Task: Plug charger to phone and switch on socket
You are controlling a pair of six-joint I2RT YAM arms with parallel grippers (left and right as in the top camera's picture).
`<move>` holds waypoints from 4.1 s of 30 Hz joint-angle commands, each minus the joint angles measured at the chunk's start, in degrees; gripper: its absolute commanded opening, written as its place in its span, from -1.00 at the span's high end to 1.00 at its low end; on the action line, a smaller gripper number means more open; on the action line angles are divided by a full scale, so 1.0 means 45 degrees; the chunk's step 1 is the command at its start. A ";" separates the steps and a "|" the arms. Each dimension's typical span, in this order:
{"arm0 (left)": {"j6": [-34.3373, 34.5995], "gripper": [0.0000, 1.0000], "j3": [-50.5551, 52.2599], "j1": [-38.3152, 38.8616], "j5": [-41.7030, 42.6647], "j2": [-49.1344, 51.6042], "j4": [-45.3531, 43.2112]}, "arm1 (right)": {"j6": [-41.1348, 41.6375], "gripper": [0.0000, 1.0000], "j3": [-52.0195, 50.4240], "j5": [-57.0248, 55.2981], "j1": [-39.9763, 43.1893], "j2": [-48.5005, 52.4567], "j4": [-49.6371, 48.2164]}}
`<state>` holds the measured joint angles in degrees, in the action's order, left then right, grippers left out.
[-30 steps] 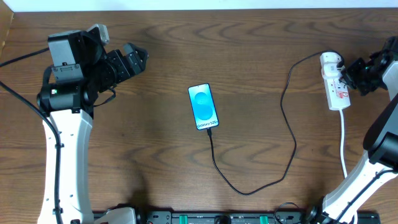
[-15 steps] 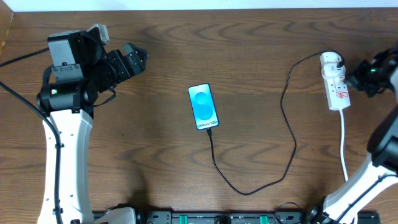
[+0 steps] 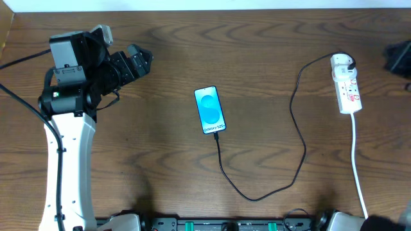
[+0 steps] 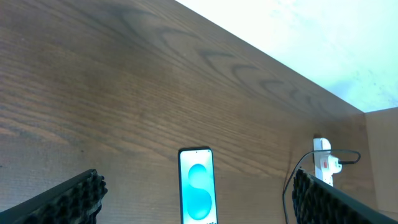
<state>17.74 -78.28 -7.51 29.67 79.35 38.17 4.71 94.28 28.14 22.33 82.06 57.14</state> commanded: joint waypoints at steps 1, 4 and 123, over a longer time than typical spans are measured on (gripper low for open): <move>-0.0170 -0.96 -0.0073 -0.0044 0.0073 0.0015 0.0000 | -0.1812 0.85 -0.0049 -0.0466 -0.1093 -0.0452 0.0767; -0.0170 -0.96 -0.0073 -0.0044 0.0073 0.0015 0.0000 | -0.2458 0.78 -0.0049 -0.1365 -0.1953 -0.0699 0.1651; -0.0170 -0.96 -0.0073 -0.0044 0.0068 0.0015 0.0000 | -0.4255 -0.99 -1.4484 -0.4376 -0.4580 -1.2080 -1.0933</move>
<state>17.74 -78.28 -7.51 29.69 79.35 38.20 -12.21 34.70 8.95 2.00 31.68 9.23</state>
